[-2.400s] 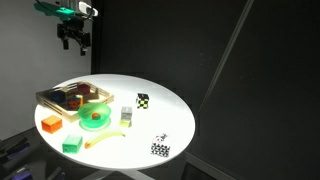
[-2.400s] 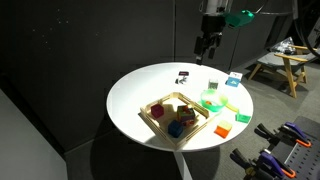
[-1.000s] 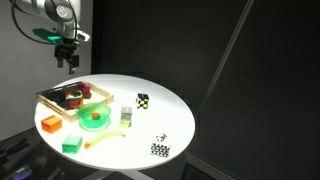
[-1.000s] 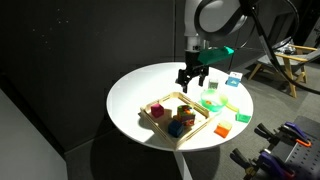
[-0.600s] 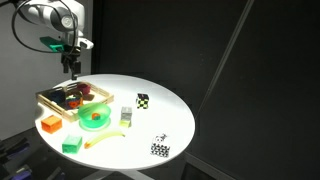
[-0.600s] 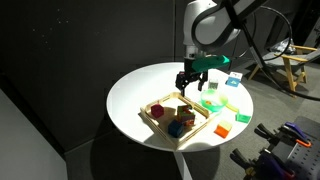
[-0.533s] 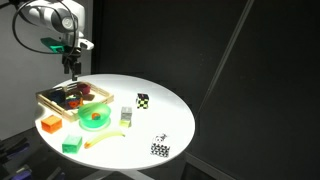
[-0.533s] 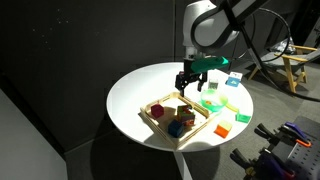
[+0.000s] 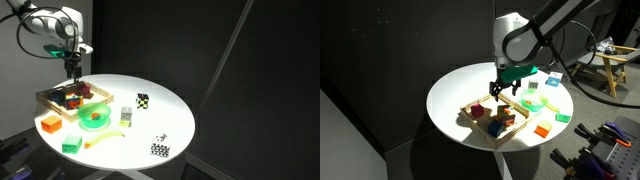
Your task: Move the orange cube from the tray to the table
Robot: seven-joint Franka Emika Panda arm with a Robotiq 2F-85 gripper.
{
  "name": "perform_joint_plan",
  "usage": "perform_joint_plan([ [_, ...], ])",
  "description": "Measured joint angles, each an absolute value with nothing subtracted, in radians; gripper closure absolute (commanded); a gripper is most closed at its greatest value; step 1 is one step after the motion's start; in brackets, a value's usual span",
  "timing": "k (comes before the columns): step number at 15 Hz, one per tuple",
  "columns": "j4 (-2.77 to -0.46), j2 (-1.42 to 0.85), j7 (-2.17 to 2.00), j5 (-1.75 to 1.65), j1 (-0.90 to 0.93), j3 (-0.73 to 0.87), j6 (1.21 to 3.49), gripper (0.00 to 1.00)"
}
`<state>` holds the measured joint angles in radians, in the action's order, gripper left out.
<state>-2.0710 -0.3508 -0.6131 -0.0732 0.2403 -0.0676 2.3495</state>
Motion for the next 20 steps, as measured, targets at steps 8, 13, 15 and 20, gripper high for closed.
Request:
perform_joint_plan([
  [8, -2.036, -0.432, -0.647, -0.080, 0.271, -0.041, 2.350, 0.00],
  [13, -2.026, -0.466, -0.647, -0.080, 0.272, -0.035, 2.350, 0.00],
  [15, -2.021, -0.477, -0.647, -0.080, 0.272, -0.034, 2.351, 0.00],
  [20, -2.012, -0.501, -0.647, -0.080, 0.274, -0.029, 2.351, 0.00],
])
